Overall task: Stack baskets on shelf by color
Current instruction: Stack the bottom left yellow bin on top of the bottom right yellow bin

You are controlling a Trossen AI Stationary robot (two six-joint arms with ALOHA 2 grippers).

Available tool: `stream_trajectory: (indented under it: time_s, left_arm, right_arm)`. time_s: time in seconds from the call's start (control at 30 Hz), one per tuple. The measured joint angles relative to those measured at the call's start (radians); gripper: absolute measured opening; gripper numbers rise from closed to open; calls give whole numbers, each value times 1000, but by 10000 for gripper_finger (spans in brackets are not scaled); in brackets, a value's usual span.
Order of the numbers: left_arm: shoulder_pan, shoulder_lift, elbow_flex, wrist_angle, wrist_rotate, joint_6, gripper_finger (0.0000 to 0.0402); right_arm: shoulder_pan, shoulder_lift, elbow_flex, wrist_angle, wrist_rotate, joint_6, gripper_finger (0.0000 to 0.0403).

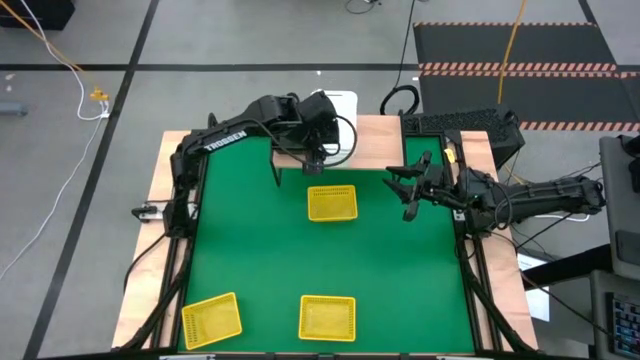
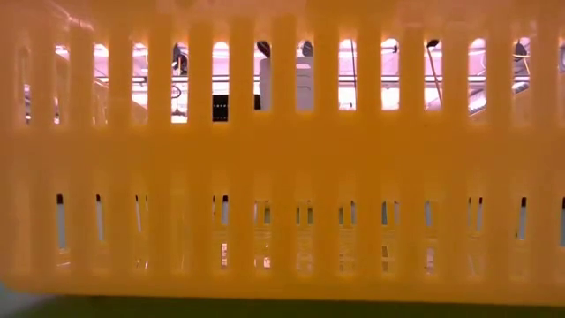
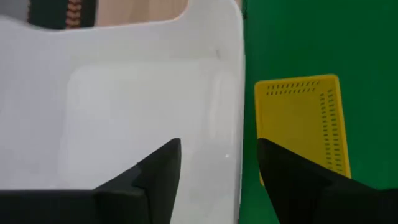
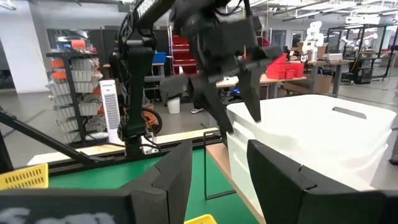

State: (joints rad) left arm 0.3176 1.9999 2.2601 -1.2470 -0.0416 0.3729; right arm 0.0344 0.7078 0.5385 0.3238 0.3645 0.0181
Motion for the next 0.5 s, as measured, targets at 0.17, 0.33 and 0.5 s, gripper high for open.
stream_trajectory:
  time_s: [0.17, 0.33, 0.5]
  left_arm:
    - [-28, -88, 0, -79, -54, -49, 220]
    - [-89, -187, -2, -169, -57, -155, 211]
    - [-222, -318, -223, -131, -83, -265, 184]
  right_arm:
    - [-17, 64, 0, 4, 0, -4, 148]
    - [-41, 169, 0, 62, -3, 45, 148]
    - [-33, 238, 15, 91, -94, 114, 148]
